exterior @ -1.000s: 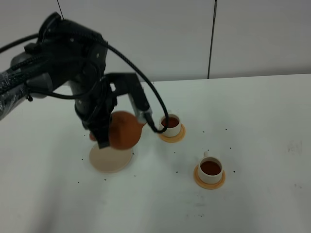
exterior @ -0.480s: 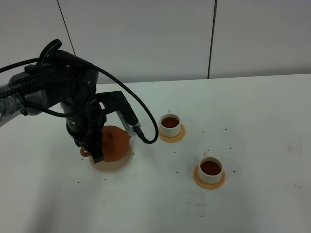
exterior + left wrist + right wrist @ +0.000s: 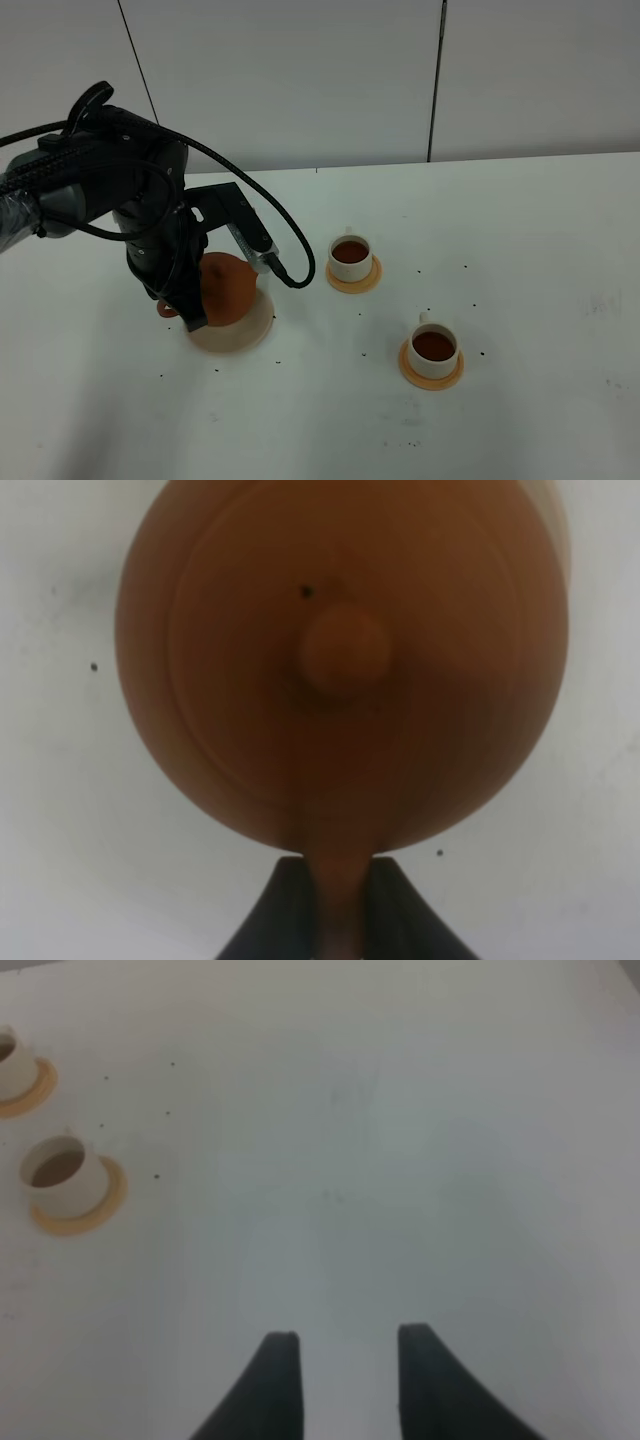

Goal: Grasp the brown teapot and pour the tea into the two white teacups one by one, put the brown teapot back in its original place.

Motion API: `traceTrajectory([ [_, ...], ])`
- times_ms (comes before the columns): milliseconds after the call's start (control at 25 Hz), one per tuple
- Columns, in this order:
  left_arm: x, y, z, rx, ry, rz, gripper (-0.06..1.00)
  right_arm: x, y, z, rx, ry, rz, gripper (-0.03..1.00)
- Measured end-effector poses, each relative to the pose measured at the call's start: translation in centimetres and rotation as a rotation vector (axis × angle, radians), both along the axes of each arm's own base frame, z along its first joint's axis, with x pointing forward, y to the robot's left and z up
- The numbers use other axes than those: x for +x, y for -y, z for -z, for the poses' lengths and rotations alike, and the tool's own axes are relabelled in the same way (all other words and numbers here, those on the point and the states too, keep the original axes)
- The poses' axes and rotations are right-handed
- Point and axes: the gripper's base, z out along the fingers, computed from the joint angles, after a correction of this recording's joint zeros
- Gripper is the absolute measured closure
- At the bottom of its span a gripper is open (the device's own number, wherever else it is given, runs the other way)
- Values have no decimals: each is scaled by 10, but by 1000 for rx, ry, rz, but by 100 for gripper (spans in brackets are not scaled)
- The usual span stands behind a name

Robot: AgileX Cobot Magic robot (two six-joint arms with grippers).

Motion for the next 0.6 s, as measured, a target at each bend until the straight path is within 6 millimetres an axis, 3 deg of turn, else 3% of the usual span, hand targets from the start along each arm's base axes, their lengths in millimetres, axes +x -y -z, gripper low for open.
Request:
traceTrajectory([
  [200, -4, -1, 10, -2, -11, 3, 77, 0, 0, 0, 0, 0, 0, 73],
  [600, -5, -1, 11, -3, -13, 1, 77, 0, 0, 0, 0, 0, 0, 73],
])
